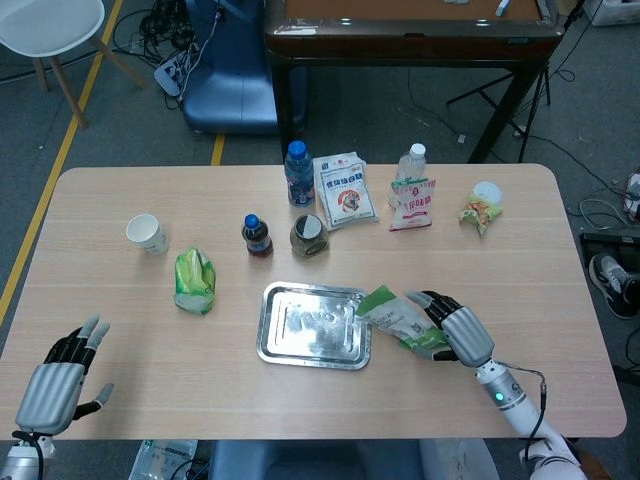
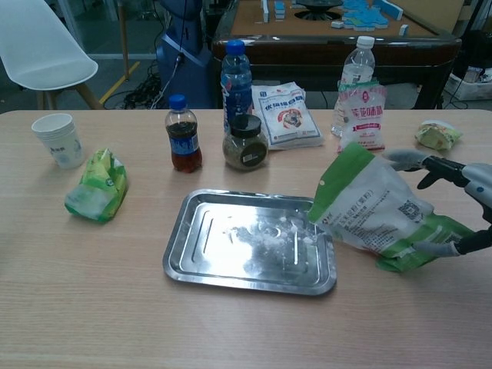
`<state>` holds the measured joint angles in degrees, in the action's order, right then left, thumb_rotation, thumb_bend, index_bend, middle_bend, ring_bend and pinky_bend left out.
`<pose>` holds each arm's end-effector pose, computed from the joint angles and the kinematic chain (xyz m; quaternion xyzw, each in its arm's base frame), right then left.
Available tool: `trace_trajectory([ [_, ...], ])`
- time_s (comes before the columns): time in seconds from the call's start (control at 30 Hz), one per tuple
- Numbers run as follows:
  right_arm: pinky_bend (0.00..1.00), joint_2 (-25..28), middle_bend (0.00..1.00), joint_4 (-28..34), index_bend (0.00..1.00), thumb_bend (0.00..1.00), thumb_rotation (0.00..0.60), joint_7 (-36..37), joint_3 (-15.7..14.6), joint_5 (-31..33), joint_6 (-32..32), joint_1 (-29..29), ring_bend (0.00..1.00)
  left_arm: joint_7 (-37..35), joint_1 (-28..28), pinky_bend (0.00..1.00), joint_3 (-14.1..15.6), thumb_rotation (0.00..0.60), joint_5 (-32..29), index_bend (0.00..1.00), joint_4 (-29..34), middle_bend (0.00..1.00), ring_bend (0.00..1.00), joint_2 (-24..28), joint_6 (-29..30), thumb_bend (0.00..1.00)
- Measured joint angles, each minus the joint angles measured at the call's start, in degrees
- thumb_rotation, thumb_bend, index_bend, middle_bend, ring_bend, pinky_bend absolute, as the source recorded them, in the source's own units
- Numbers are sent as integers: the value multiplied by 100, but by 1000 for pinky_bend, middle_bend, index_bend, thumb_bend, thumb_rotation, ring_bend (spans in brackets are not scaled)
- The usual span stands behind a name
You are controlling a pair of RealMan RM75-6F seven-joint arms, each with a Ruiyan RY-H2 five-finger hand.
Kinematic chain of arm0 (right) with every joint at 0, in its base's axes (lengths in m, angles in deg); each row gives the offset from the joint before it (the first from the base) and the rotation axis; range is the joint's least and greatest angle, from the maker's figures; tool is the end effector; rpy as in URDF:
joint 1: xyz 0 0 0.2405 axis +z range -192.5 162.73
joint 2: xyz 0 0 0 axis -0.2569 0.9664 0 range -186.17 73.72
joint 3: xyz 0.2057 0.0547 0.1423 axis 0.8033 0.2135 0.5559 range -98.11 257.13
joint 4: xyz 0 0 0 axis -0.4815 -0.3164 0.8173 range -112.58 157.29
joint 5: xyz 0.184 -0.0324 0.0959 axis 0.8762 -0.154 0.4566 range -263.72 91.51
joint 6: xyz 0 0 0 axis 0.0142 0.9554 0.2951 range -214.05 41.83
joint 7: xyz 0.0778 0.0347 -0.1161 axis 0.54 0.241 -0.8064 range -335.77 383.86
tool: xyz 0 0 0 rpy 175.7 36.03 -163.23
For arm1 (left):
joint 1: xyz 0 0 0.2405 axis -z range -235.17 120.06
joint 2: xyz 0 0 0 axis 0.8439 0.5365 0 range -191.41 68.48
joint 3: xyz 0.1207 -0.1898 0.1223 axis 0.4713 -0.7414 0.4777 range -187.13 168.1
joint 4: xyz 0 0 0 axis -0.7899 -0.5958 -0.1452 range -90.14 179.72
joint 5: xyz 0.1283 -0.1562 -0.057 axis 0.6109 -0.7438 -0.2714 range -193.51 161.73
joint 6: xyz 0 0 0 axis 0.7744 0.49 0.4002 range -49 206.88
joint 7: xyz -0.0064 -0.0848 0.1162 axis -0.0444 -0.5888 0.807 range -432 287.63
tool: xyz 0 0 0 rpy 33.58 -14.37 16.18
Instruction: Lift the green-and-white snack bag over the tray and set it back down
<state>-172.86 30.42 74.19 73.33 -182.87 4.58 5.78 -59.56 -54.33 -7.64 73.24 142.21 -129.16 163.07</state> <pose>-0.3106 -0.2638 -0.0203 0.6742 -0.3714 0.5342 0.3495 -0.2903 0.1524 0.1168 -0.6423 -0.3873 -0.3431 0.5654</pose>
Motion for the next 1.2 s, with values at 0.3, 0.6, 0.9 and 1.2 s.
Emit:
trace_trajectory([
  [0.3,269,-99,187,315,64,78,600,712,236,263,-661,165,155,-44,25,112,-12,600,2,49,-6,0,80,4,-23,257],
  [0.6,279,9,294,955,226,237,600,1313,261,248,-935,514,178,-81,19,112,2,600,-3,49,29,0,80,55,-28,257],
  [0.9,570,252,507,1387,503,679,600,1120,233,170,-1052,720,420,-136,29,112,9,600,-13,49,43,0,80,81,-56,256],
  [1.2,650,178,553,1385,547,728,600,1189,369,237,-631,651,497,-154,48,112,14,600,5,48,27,0,80,65,-82,257],
])
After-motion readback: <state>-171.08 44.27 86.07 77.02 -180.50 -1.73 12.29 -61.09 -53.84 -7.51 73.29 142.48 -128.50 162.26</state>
